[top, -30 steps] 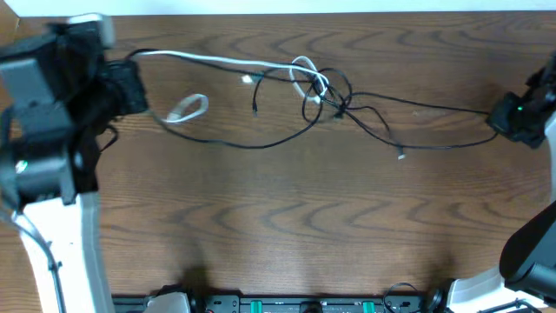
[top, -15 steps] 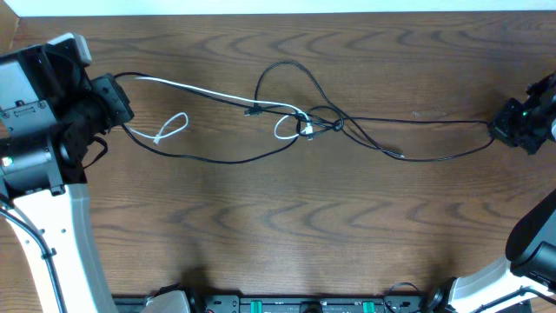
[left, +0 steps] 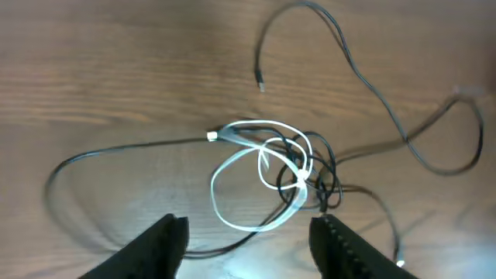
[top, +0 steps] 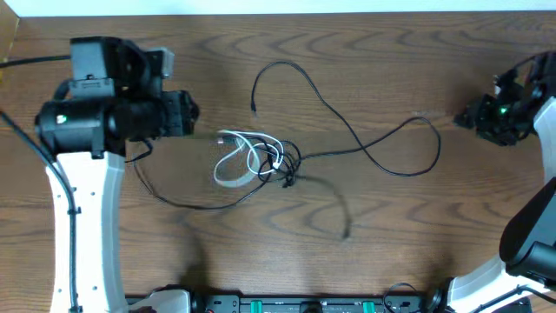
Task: Untangle cables
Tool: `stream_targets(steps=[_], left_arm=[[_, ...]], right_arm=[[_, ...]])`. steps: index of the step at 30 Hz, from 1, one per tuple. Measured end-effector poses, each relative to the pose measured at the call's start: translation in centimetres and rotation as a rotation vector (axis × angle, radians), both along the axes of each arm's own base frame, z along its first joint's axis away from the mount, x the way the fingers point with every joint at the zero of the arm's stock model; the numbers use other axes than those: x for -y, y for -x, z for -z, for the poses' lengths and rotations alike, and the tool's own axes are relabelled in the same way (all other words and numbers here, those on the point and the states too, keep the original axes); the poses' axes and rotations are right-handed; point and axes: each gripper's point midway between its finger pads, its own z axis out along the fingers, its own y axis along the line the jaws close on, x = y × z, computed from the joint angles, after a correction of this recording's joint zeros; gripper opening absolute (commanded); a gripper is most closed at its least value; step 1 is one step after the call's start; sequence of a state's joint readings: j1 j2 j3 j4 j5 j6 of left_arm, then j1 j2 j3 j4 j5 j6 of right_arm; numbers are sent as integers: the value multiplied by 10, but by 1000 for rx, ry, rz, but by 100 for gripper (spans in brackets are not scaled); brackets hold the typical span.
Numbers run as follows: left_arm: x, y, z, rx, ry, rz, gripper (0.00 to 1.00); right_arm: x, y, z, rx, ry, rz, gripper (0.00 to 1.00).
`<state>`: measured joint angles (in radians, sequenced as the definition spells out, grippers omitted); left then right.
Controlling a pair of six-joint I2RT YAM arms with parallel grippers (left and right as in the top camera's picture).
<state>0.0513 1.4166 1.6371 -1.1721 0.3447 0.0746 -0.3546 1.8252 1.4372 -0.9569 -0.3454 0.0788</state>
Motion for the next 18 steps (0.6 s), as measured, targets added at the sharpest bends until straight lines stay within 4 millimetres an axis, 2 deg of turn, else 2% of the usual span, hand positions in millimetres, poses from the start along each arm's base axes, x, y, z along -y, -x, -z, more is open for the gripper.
stream_targets(steps=[7, 9, 13, 18], left_arm=[[12, -6, 13, -42, 18, 45, 60], [24, -6, 16, -56, 36, 81, 60], [62, -6, 35, -121, 58, 186, 59], [105, -2, 82, -286, 43, 229, 57]], right_arm=[[-38, -6, -7, 32, -17, -122, 58], [-46, -8, -9, 41, -18, -146, 58], [-59, -10, -11, 48, -21, -179, 61], [-57, -10, -10, 47, -11, -177, 62]])
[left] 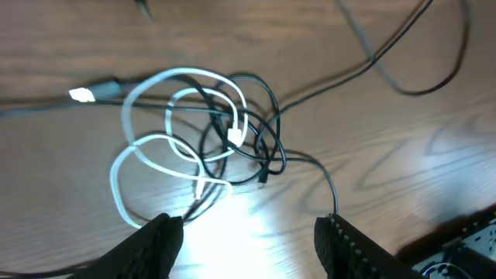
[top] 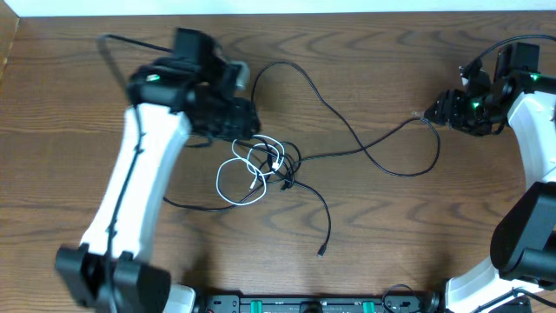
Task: Untangle cables
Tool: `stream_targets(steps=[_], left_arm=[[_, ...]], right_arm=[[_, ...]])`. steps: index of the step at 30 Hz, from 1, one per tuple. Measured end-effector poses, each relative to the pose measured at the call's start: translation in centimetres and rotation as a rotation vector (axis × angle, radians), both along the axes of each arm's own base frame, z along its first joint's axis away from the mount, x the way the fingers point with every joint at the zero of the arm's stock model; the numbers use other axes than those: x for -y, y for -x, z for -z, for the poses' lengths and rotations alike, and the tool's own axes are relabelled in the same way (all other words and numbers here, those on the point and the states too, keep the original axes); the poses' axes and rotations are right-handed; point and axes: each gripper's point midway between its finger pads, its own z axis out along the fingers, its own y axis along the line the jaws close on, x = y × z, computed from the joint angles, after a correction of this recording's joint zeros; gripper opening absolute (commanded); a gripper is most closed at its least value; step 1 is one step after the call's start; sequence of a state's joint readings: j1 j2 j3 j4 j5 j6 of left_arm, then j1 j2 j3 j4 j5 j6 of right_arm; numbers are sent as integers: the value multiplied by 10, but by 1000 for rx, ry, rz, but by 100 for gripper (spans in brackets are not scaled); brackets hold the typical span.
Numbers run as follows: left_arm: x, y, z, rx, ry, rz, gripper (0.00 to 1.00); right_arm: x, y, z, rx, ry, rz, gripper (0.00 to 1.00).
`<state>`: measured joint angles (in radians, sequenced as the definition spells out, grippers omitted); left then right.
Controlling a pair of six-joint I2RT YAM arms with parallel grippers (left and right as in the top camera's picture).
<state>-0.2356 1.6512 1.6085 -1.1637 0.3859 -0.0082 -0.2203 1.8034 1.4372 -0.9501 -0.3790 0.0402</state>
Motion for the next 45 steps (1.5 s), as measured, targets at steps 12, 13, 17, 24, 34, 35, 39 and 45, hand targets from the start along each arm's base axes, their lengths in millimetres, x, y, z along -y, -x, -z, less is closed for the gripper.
stream_targets(steps=[12, 13, 17, 24, 34, 35, 39, 45], left_arm=[[60, -19, 65, -65, -102, -97, 52], [62, -18, 71, -79, -111, -100, 52], [67, -14, 97, -144, -154, -125, 50], [75, -1, 153, -275, -239, -125, 42], [84, 12, 173, -323, -275, -106, 8], [84, 12, 173, -323, -275, -102, 7], [84, 11, 173, -321, -274, -107, 7], [85, 9, 165, -294, -269, -59, 7]], right_arm=[[2, 0, 1, -1, 12, 3, 64], [2, 0, 1, -1, 12, 3, 65], [2, 0, 1, -1, 12, 3, 65], [3, 0, 1, -3, 20, 5, 66], [6, 0, 2, -6, 33, 9, 67], [6, 0, 2, -6, 33, 9, 67], [6, 0, 2, -6, 33, 9, 67], [0, 0, 2, -4, 27, -4, 68]])
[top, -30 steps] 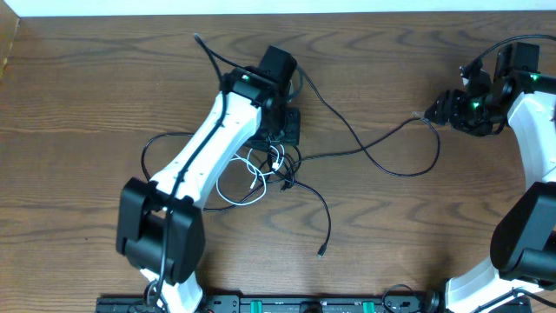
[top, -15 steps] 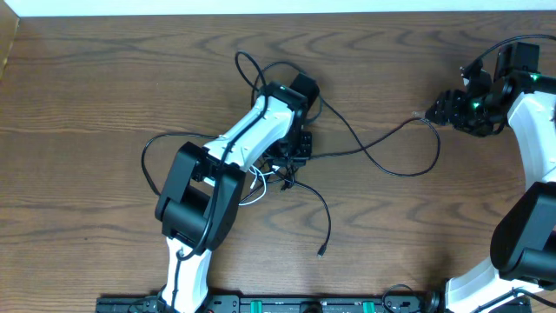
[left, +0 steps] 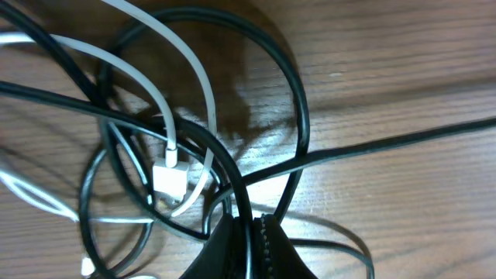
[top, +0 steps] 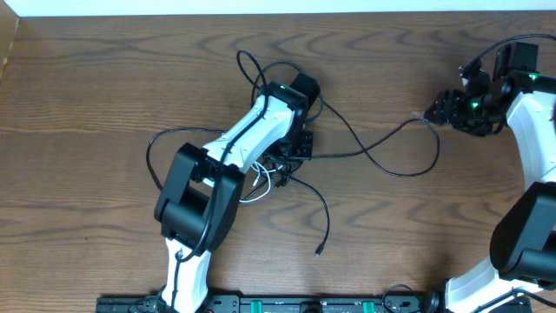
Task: Untangle cables
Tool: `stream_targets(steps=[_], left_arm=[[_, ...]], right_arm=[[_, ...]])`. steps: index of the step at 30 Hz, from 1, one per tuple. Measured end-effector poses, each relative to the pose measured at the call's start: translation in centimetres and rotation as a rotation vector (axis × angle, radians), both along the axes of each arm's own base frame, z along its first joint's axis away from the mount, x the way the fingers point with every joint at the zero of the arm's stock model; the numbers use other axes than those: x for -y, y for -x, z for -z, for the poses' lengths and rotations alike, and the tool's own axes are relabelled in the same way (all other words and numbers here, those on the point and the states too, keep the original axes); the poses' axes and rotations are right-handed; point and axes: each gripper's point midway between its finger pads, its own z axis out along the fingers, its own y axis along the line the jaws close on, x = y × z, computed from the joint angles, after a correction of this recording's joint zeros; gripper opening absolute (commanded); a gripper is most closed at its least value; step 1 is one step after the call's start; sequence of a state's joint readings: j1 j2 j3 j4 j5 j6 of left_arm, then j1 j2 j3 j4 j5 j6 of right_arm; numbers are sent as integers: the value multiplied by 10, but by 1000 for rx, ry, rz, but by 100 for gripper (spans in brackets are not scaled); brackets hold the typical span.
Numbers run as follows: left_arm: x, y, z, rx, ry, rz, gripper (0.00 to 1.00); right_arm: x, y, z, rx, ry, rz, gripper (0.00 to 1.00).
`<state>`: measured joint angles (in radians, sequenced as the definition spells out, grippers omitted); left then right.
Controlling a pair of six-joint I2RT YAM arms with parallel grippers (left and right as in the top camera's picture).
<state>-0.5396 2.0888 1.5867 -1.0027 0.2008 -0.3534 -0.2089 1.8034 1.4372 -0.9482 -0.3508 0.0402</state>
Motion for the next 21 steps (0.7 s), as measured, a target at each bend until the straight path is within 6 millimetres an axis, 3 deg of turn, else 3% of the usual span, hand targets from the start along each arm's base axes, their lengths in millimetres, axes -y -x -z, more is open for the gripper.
stream_targets(steps=[4, 6, 8, 11, 15, 21], left_arm=[[7, -13, -40, 124, 67, 17, 7], [10, -21, -82, 236, 129, 20, 7], [12, -24, -142, 383, 213, 19, 7], [9, -19, -188, 489, 275, 22, 7], [10, -10, -211, 533, 330, 79, 7], [4, -10, -214, 517, 391, 151, 7]], right_arm=[[-11, -1, -1, 4, -8, -26, 69], [-19, -2, -2, 9, -20, -45, 69], [-31, -4, -4, 24, -50, -72, 65], [-53, -9, -12, 59, -131, -118, 58], [-85, -14, -31, 131, -295, -199, 57], [-131, -15, -75, 263, -541, -351, 57]])
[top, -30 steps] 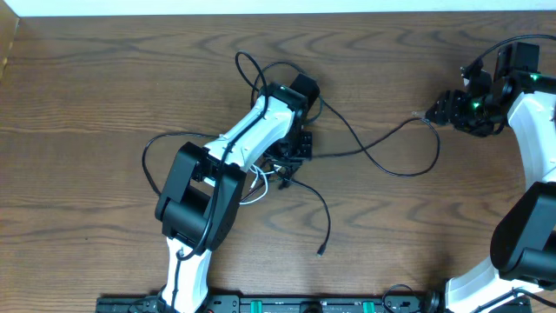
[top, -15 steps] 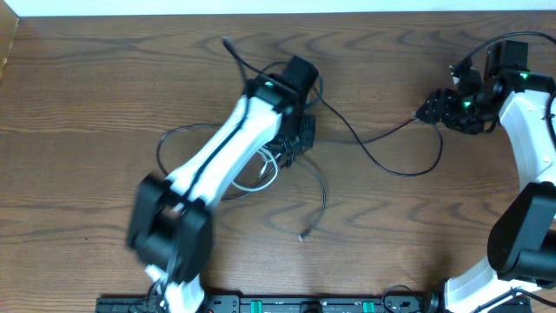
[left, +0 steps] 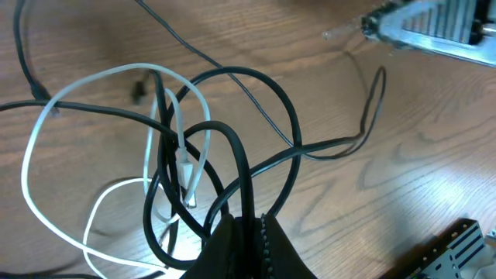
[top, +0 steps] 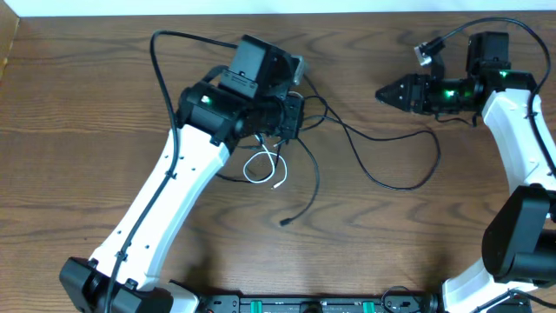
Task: Untangle cables
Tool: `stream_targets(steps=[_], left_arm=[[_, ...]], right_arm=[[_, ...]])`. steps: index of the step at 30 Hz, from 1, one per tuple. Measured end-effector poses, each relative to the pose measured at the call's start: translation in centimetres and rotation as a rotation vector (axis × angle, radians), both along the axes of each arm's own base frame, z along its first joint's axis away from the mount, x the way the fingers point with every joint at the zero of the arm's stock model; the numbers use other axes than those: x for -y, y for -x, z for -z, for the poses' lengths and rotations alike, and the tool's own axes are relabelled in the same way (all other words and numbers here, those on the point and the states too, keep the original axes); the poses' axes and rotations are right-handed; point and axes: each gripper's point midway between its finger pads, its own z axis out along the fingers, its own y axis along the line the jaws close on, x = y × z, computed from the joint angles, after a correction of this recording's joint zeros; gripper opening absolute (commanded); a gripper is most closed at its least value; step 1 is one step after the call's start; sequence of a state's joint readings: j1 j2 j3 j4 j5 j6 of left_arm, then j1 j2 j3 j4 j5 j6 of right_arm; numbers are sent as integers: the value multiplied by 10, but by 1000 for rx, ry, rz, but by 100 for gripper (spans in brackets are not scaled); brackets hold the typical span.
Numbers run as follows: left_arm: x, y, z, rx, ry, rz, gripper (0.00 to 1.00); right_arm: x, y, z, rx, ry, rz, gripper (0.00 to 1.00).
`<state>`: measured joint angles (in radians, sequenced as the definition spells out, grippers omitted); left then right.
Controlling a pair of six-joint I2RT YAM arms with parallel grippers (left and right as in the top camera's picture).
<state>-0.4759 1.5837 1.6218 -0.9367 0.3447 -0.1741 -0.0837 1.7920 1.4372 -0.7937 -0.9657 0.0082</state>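
My left gripper (top: pixel 294 115) (left: pixel 249 222) is shut on a black cable (left: pixel 232 74) and holds the tangle raised off the wooden table (top: pixel 87 130). Several black loops hang from the jaws, wound through a white cable (left: pixel 116 71) whose loop (top: pixel 247 169) rests on the table under the arm. The black cable (top: pixel 382 135) runs right into a wide loop and a loose end (top: pixel 284 223) lies nearer the front. My right gripper (top: pixel 382 93) points left above that loop, its fingers closed to a point with nothing seen between them; it also shows at the top right of the left wrist view (left: pixel 364 27).
The left arm (top: pixel 165 200) crosses the table's left half. A rail of electronics (top: pixel 304 305) lines the front edge. The right arm's own lead with a pale plug (top: pixel 423 49) arcs above the right gripper near the far edge.
My left gripper, still shut on the black cable, has gone from low on the knot to higher and further back, and the loops hang looser. The right gripper has moved left.
First my left gripper hovered open left of the tangle, the right one at the far right. Then it was open above the knot. Later it was shut on a black strand low in the knot. Now the tangle hangs raised and spread.
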Motion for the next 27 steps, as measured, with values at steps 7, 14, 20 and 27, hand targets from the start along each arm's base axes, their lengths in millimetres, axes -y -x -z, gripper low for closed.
stream_targets(steps=[7, 14, 20, 27], left_arm=[[-13, -14, -4, 26, 17, -29, 7], [-32, -25, 1, 14, -33, -202, 7], [-53, -36, 3, 8, -66, -407, 7], [-58, -39, 3, 8, -69, -457, 7]], right_arm=[[-42, 19, -58, 155, -72, -112, 58], [-98, 31, -71, 107, -96, -148, 59], [-130, 36, -58, 6, -35, -79, 66], [-156, 38, -51, -18, 24, -14, 66]])
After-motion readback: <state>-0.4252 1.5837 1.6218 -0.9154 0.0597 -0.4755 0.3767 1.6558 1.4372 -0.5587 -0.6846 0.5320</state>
